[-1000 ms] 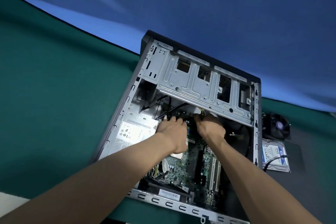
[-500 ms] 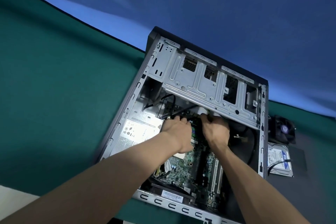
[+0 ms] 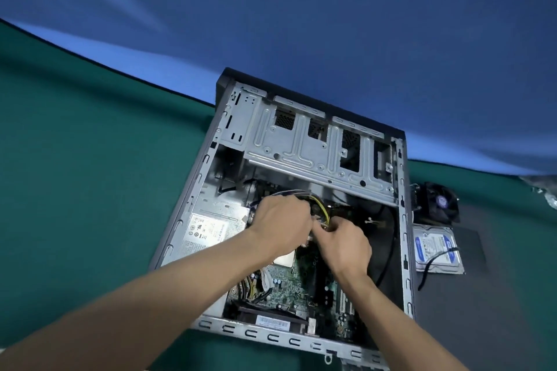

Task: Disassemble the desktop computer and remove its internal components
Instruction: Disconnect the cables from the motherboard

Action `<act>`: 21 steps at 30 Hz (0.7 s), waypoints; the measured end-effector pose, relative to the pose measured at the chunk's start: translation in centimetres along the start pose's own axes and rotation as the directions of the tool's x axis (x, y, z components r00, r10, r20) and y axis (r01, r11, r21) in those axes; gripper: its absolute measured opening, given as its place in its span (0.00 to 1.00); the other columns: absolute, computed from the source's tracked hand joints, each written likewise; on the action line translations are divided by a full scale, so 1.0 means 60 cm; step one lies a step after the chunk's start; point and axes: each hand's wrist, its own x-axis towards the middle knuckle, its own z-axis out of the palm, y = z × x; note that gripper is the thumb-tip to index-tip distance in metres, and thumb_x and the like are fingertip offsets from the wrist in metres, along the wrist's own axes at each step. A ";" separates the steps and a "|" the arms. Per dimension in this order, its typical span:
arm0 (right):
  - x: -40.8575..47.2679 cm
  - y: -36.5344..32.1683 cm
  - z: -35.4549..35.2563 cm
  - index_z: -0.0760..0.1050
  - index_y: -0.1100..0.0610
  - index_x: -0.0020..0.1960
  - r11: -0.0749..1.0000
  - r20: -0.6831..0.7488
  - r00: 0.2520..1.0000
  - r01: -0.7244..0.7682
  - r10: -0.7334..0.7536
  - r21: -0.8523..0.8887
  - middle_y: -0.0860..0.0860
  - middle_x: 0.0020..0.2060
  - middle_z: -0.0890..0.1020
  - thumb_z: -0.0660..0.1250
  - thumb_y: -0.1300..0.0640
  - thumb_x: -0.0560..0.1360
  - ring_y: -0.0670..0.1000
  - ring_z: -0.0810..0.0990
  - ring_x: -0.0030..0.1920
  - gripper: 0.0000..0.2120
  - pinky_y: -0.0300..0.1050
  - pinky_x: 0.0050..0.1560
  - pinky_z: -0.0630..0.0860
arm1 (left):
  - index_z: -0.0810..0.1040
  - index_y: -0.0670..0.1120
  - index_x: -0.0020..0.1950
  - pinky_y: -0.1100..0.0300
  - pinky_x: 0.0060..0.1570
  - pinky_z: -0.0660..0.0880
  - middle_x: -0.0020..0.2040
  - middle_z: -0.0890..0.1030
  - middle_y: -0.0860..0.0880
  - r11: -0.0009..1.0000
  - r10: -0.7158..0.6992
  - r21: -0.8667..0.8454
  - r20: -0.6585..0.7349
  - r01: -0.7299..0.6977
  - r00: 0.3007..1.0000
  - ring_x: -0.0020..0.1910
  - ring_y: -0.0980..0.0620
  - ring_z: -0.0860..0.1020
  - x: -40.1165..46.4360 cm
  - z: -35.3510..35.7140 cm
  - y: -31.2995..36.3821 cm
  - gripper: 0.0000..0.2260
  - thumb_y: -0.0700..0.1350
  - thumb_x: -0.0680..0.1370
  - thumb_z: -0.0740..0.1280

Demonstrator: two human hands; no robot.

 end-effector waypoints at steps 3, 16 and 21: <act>-0.025 -0.008 -0.018 0.63 0.54 0.28 0.996 -0.046 0.995 0.083 -0.083 -0.015 0.47 0.20 0.71 0.61 0.32 0.70 0.43 0.66 0.23 0.27 0.39 0.26 0.56 | 0.69 0.49 0.40 0.57 0.37 0.72 0.39 0.80 0.49 0.996 0.090 0.009 -0.113 -0.090 0.990 0.38 0.47 0.79 -0.016 -0.019 -0.005 0.10 0.48 0.80 0.55; -0.035 -0.093 -0.098 0.66 0.49 0.40 0.951 -0.012 0.957 0.289 -0.290 0.107 0.45 0.31 0.75 0.62 0.42 0.74 0.51 0.74 0.34 0.12 0.45 0.32 0.63 | 0.71 0.50 0.42 0.55 0.38 0.71 0.37 0.75 0.52 0.976 0.055 -0.209 -0.045 -0.063 0.997 0.37 0.49 0.75 -0.042 -0.109 -0.063 0.08 0.49 0.80 0.59; -0.043 -0.093 -0.070 0.70 0.45 0.40 0.930 0.192 0.943 0.205 -0.271 0.304 0.44 0.37 0.80 0.63 0.52 0.75 0.48 0.79 0.35 0.05 0.48 0.42 0.78 | 0.74 0.48 0.41 0.57 0.33 0.70 0.34 0.79 0.52 0.861 -0.116 -0.508 -0.146 0.026 0.982 0.32 0.55 0.76 -0.064 -0.116 -0.097 0.10 0.48 0.80 0.61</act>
